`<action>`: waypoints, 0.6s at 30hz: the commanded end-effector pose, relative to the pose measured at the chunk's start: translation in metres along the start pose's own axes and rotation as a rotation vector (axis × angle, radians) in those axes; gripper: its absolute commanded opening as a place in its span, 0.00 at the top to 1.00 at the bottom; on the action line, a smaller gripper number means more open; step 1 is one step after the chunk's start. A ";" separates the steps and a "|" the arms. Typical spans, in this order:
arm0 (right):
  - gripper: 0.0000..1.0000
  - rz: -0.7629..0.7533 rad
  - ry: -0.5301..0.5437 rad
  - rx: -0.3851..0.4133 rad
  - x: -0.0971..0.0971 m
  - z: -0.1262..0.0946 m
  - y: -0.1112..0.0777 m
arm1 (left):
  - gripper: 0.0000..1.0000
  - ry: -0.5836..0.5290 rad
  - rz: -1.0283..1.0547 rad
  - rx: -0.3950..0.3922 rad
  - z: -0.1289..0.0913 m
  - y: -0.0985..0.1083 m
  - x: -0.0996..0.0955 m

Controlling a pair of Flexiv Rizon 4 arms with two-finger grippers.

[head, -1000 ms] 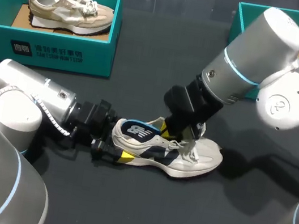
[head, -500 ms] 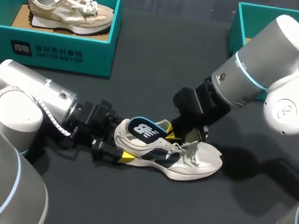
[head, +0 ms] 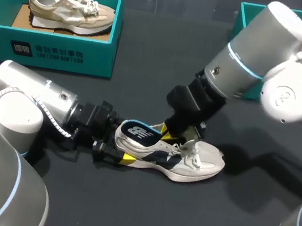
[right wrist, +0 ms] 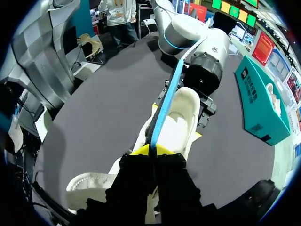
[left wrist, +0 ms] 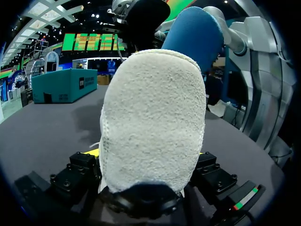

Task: Take the shoe out of the shoebox, open the shoe tongue, remove and reinsert the insole, then place the shoe into the shoebox

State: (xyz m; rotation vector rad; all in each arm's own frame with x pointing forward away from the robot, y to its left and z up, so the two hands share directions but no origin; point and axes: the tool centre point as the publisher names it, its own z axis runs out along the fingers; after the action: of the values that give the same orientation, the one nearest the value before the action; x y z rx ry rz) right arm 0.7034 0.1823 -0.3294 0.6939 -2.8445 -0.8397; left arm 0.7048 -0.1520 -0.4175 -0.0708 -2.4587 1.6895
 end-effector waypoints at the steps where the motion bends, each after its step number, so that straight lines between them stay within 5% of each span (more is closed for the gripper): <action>1: 1.00 -0.003 0.084 0.052 -0.027 0.015 0.017 | 1.00 0.000 0.000 -0.001 0.002 0.001 -0.001; 8: 1.00 0.033 0.080 0.046 -0.029 0.016 0.017 | 1.00 0.000 0.000 -0.001 0.002 0.001 -0.001; 13: 0.67 0.089 0.043 0.044 -0.025 0.015 0.012 | 1.00 0.000 0.000 -0.001 0.002 0.001 -0.001; 18: 0.69 0.138 0.024 0.054 -0.022 0.011 0.012 | 1.00 0.000 0.000 -0.001 0.002 0.001 -0.001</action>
State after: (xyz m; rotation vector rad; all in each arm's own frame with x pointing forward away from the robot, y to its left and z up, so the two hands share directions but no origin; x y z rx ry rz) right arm 0.7222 0.2120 -0.3347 0.5120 -2.8405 -0.7244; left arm 0.7048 -0.1522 -0.4175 -0.0706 -2.4587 1.6893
